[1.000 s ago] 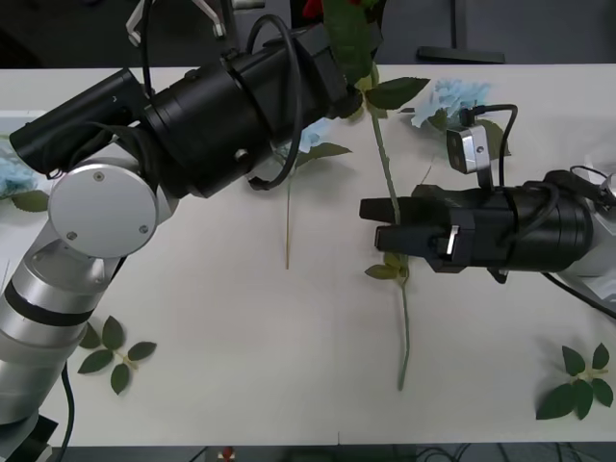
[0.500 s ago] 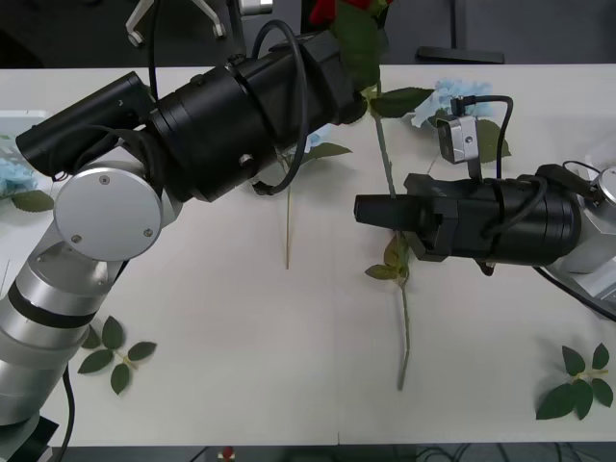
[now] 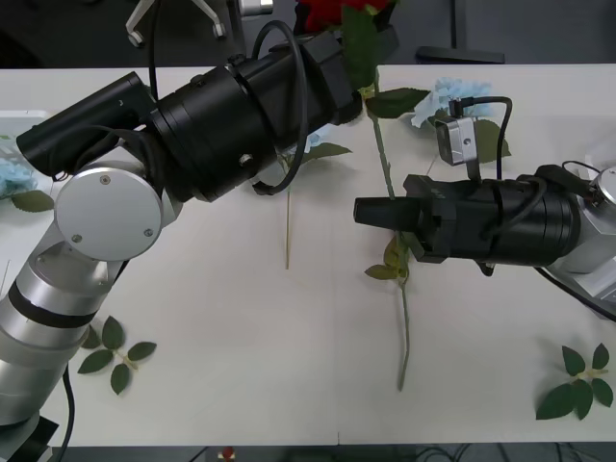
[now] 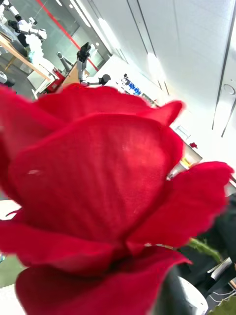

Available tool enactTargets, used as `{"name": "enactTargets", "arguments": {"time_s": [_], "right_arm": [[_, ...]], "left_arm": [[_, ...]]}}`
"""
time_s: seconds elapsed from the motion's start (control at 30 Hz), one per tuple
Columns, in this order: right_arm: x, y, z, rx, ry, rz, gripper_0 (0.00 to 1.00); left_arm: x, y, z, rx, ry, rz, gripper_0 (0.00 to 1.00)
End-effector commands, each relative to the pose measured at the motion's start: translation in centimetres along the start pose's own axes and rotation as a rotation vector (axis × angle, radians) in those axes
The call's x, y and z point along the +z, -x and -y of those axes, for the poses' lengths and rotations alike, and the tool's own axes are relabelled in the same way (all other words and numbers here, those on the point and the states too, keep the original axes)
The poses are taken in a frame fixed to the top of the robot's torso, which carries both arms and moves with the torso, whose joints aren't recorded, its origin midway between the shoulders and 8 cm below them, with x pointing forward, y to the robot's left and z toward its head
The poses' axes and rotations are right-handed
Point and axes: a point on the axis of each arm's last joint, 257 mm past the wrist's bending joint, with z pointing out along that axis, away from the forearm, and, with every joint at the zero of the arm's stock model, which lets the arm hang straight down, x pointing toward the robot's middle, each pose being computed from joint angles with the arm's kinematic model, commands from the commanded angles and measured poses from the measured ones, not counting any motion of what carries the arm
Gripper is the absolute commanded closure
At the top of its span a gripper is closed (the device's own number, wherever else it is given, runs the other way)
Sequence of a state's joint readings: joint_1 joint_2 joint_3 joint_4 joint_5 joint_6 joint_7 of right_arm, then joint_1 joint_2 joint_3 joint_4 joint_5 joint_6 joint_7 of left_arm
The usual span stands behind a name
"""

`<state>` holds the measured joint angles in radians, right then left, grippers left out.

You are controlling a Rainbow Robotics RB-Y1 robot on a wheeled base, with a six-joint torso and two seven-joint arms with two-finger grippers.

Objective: Place the red flowers into the right box and the blue flowers into the left box. If a person shows an open palm, hand one flower to the person first, then continue sorting.

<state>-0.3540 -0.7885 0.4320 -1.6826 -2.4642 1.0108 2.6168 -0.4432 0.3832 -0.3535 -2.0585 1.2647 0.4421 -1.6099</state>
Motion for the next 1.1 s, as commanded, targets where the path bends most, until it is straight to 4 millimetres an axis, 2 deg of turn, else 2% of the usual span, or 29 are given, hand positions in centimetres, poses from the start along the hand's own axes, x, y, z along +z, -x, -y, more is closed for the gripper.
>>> {"name": "enactTargets", "arguments": {"time_s": [0.03,0.13,0.27,0.47,0.5,0.63,0.73,0.87,0.97,1.0,1.03,1.07,1.1], "right_arm": [[0.3,0.5,-1.1,-0.017,0.021,-0.024,1.0],[0.0,0.4,-1.0,-0.019,0.015,-0.03,1.0],[-0.7,0.4,-0.6,-0.021,-0.007,-0.046,1.0],[-3.2,0.3,1.2,-0.036,-0.098,-0.099,1.0],[-4.1,0.3,2.0,-0.049,-0.138,-0.12,1.0],[-6.3,1.0,3.8,-0.056,-0.235,-0.141,1.0],[-9.1,2.1,5.6,-0.042,-0.338,-0.15,1.0],[-14.1,3.8,8.4,-0.063,-0.503,-0.184,1.0],[-18.6,5.1,10.6,-0.067,-0.643,-0.2,1.0],[-19.5,5.1,10.9,-0.065,-0.669,-0.208,1.0],[-21.7,5.3,11.8,-0.061,-0.737,-0.226,1.0],[-22.7,5.5,12.1,-0.061,-0.764,-0.232,1.0],[-24.6,5.5,12.7,-0.055,-0.818,-0.246,1.0]], "left_arm": [[0.0,0.7,0.9,0.041,-0.02,0.006,0.0],[-0.4,0.9,0.6,0.023,-0.02,0.0,0.0],[-2.2,0.7,-0.3,0.019,-0.009,-0.072,0.0],[-7.1,0.5,-1.9,-0.023,0.004,-0.255,0.0],[-8.4,0.6,-2.2,-0.041,0.008,-0.286,0.0],[-11.2,0.2,-3.4,-0.073,0.034,-0.348,0.0],[-13.8,-0.7,-4.8,-0.079,0.082,-0.416,0.0],[-17.4,-2.2,-8.3,-0.075,0.19,-0.529,0.0],[-20.1,-3.6,-12.1,-0.057,0.318,-0.615,0.0],[-20.6,-3.7,-12.9,-0.049,0.346,-0.627,0.0],[-21.8,-4.3,-14.9,-0.032,0.42,-0.661,0.0],[-22.3,-4.5,-15.7,-0.022,0.452,-0.676,0.0],[-23.1,-4.8,-17.4,0.005,0.517,-0.701,0.0]]}}
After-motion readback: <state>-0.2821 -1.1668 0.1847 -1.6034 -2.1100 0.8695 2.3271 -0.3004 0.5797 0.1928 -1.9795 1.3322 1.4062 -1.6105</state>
